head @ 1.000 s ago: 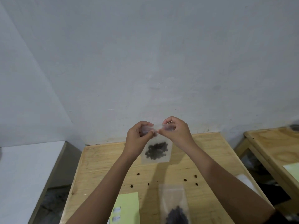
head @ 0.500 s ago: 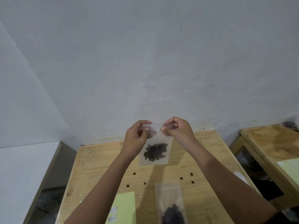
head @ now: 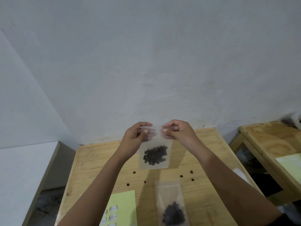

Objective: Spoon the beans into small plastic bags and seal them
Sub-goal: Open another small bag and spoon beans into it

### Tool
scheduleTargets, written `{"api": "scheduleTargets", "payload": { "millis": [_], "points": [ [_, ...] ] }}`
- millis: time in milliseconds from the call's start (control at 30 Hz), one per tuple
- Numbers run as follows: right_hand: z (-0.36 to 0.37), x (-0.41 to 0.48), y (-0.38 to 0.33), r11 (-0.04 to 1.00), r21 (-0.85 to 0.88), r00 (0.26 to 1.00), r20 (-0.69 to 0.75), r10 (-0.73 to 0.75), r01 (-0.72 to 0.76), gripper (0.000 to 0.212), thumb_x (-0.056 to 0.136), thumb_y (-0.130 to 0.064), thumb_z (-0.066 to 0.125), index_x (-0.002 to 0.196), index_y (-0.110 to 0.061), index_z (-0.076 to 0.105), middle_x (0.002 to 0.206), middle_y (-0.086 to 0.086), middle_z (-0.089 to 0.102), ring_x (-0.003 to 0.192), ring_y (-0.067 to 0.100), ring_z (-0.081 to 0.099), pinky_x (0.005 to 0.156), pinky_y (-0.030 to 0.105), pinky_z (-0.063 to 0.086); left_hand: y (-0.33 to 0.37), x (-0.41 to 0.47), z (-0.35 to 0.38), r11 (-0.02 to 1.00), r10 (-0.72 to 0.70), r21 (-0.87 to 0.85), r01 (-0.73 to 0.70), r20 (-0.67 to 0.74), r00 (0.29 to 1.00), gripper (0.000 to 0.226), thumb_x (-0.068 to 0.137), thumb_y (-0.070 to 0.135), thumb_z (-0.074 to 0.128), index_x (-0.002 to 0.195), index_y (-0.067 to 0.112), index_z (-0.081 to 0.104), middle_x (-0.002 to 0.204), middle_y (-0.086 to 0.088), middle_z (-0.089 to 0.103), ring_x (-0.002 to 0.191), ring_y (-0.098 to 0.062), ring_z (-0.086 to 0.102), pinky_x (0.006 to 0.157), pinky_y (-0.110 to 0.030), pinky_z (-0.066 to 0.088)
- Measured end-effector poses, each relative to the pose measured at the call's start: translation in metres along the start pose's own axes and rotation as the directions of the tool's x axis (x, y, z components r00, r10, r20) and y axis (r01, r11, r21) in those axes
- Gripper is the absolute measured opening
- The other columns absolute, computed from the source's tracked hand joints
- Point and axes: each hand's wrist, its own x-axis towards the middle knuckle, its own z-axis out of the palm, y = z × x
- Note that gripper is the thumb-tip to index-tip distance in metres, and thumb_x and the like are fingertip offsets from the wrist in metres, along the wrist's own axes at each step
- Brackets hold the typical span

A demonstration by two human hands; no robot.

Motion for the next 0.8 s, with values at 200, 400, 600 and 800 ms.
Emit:
{"api": "scheduleTargets", "payload": {
  "millis": [200, 400, 600, 800],
  "points": [
    [0.004, -0.002, 0.008, 0.998, 0.059, 1.0, 0.017, -0.006, 0.005, 0.013, 0.087, 0.001, 0.06, 0.096, -0.007, 0.066, 0.093, 0.011, 0.072, 0.08, 0.017, 0.071, 0.073, 0.021, 0.057, -0.004, -0.004, -0.002, 0.999, 0.018, -0.033, -0.02, -0.042, 0.999, 0.027, 0.095, 0.001, 0.049, 0.12, 0.009, 0.054, 0.095, -0.008, 0.073, 0.091, -0.019, 0.07, 0.08, -0.029, 0.056],
    [0.003, -0.003, 0.017, 0.984, 0.181, 0.993, -0.113, 0.028, -0.007, 0.018, 0.086, -0.005, 0.063, 0.103, -0.012, 0.064, 0.102, 0.011, 0.071, 0.083, 0.02, 0.071, 0.075, 0.024, 0.058, -0.027, -0.025, 0.005, 0.998, -0.008, 0.063, 0.009, -0.02, 1.0, 0.067, 0.09, 0.0, 0.058, 0.137, 0.037, 0.027, 0.096, -0.002, 0.066, 0.086, -0.014, 0.069, 0.086, -0.03, 0.054],
    [0.002, -0.014, 0.057, 0.987, 0.158, 0.959, -0.276, 0.066, -0.022, 0.029, 0.088, -0.015, 0.064, 0.113, -0.021, 0.051, 0.109, 0.007, 0.065, 0.084, 0.018, 0.069, 0.067, 0.023, 0.052, -0.056, -0.038, 0.027, 0.993, -0.118, -0.039, 0.115, -0.06, 0.991, 0.068, 0.09, -0.002, 0.057, 0.139, 0.035, 0.025, 0.107, -0.003, 0.065, 0.084, -0.015, 0.07, 0.066, -0.026, 0.056],
    [-0.012, -0.049, 0.124, 0.955, -0.259, 0.976, -0.197, 0.097, -0.147, 0.052, 0.087, -0.015, 0.064, 0.132, -0.027, 0.041, 0.12, -0.001, 0.053, 0.095, 0.007, 0.058, 0.084, 0.028, 0.049, -0.103, -0.056, 0.045, 0.964, -0.264, -0.038, 0.262, -0.068, 0.962, 0.069, 0.09, 0.004, 0.059, 0.144, 0.03, 0.024, 0.091, -0.007, 0.065, 0.074, -0.017, 0.068, 0.067, -0.029, 0.057]
  ]
}}
